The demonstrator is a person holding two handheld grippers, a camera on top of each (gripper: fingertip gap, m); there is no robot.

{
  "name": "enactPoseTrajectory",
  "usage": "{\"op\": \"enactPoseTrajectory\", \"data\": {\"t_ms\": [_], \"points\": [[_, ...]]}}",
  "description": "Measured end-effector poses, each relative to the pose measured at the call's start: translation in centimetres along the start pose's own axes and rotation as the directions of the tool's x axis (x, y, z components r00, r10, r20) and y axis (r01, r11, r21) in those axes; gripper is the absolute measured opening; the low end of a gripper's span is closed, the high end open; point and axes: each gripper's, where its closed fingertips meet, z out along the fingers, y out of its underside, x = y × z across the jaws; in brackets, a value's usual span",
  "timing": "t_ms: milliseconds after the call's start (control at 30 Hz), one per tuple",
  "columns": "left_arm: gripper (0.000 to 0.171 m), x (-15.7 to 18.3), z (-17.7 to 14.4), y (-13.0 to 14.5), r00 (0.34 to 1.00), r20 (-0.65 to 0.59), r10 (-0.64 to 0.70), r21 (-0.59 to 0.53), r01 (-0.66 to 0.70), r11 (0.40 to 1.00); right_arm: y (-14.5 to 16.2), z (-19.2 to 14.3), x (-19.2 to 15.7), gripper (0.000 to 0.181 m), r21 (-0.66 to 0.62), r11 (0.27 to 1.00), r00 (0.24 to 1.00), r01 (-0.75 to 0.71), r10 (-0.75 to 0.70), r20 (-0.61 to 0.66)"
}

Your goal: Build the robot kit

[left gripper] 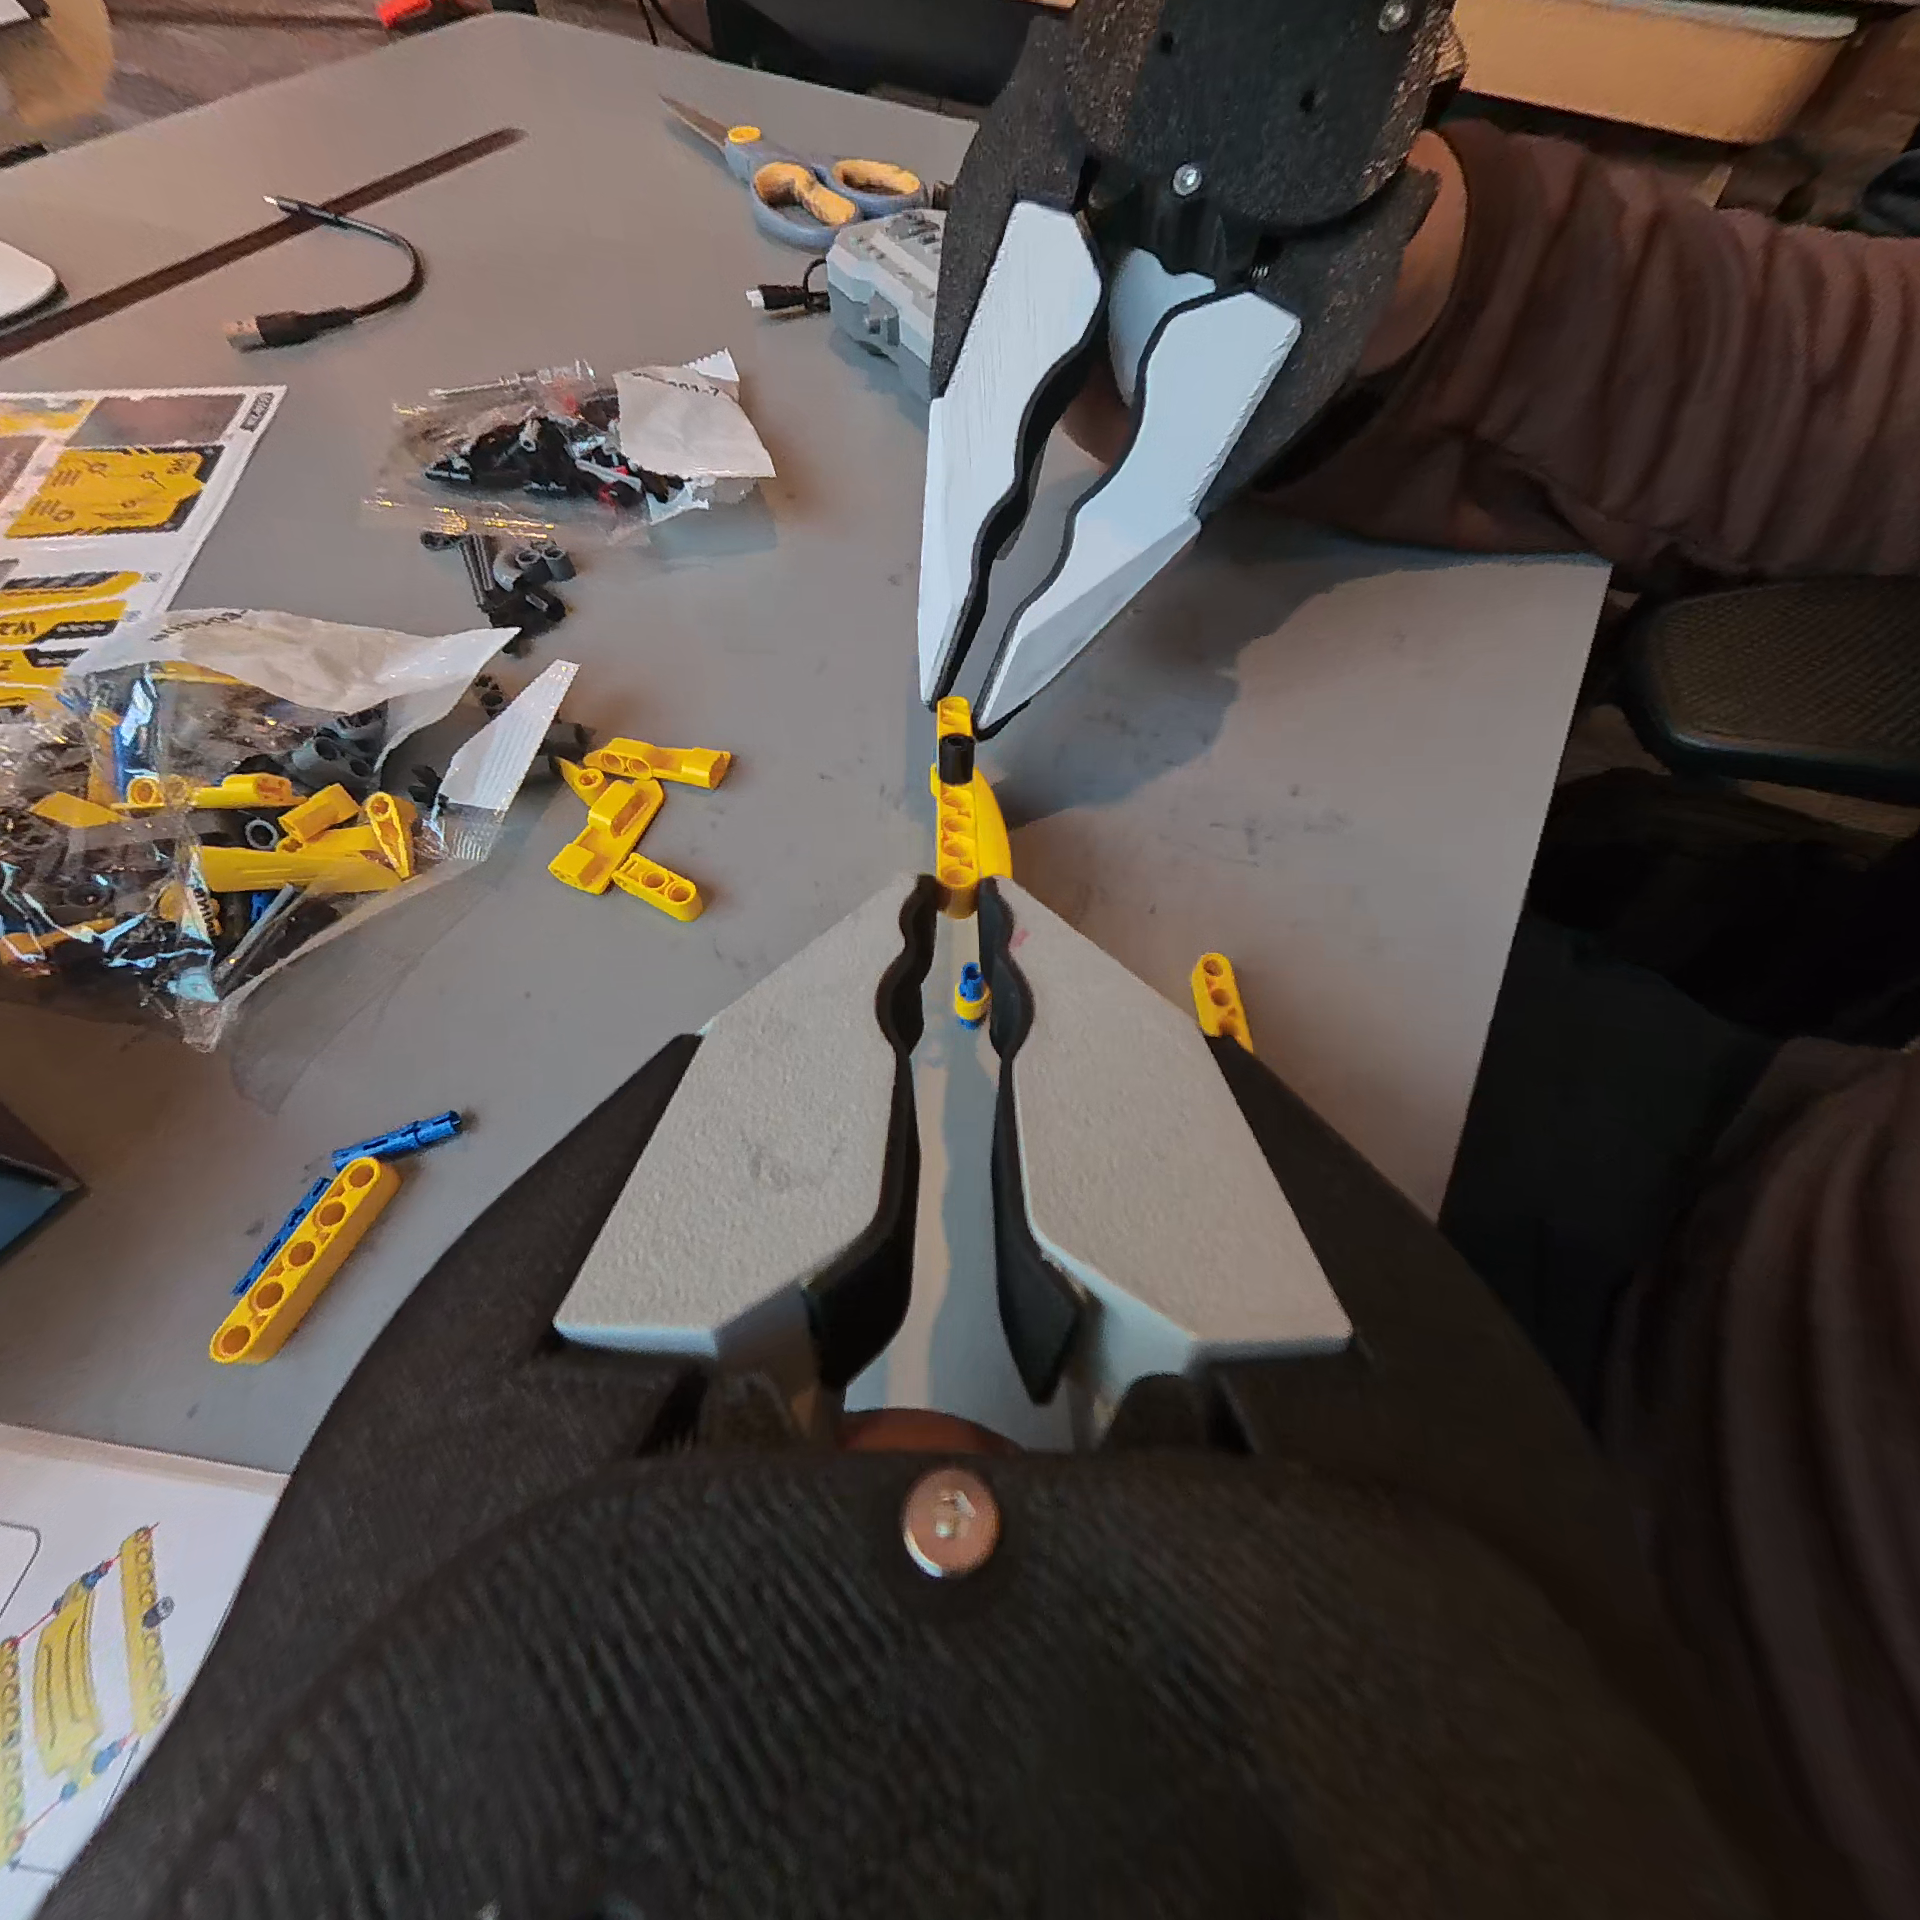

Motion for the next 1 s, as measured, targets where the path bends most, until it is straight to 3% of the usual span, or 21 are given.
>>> {"op": "enactPoseTrajectory", "data": {"t_ms": [600,1000], "points": [[0.005,0.2,0.4,1.4,1.000,0.004,0.015,-0.068,-0.014,0.998,0.5,0.4,-0.1,0.008,-0.031,0.999,0.999,0.044,-0.044,-0.020],[0.004,0.0,0.2,0.7,1.000,0.017,0.006,-0.020,-0.006,1.000,0.4,0.4,0.0,0.008,-0.064,0.994,0.993,0.094,-0.099,-0.071]]}}
